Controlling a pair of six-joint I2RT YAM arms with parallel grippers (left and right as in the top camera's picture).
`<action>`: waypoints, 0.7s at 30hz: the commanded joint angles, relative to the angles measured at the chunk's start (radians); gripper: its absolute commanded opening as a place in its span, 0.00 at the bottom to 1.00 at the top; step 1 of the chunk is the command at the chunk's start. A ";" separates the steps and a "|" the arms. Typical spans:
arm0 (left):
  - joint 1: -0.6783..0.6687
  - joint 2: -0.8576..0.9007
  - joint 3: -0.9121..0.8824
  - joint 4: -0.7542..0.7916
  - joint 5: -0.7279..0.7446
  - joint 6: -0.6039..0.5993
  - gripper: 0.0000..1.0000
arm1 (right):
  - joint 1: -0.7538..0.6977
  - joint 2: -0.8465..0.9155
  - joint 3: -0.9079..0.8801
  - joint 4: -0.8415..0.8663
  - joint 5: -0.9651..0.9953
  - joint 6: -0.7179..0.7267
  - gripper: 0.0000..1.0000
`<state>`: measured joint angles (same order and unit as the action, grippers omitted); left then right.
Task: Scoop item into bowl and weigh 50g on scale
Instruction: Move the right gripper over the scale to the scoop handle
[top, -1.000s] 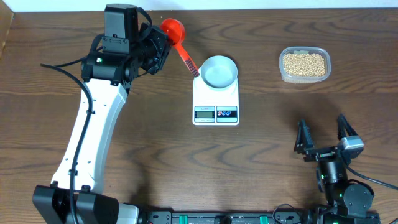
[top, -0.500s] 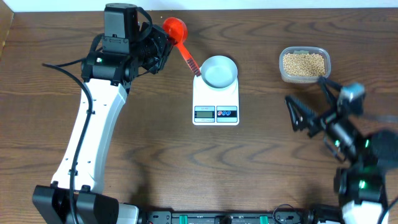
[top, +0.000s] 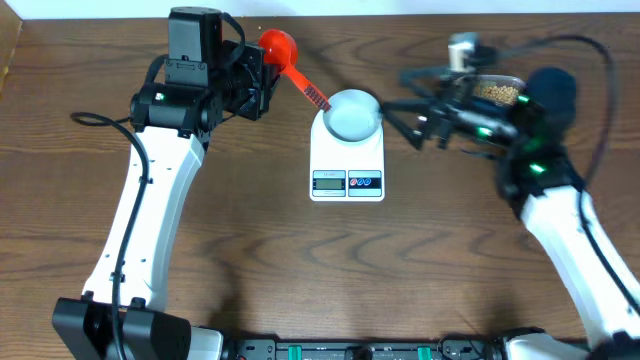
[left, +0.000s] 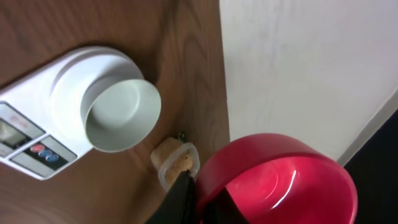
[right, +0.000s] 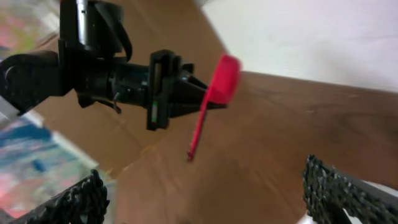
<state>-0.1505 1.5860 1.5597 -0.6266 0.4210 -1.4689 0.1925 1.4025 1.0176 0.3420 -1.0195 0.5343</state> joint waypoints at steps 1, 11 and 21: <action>-0.018 0.010 -0.008 -0.020 -0.051 -0.151 0.07 | 0.074 0.079 0.050 0.054 0.023 0.090 0.99; -0.034 0.010 -0.008 -0.101 -0.127 -0.228 0.07 | 0.176 0.200 0.074 0.229 0.023 0.138 0.99; -0.077 0.018 -0.008 -0.209 -0.127 -0.227 0.07 | 0.183 0.203 0.074 0.154 0.023 0.138 0.96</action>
<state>-0.2066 1.5875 1.5597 -0.8314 0.3080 -1.6825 0.3645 1.6001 1.0676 0.5167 -0.9985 0.6666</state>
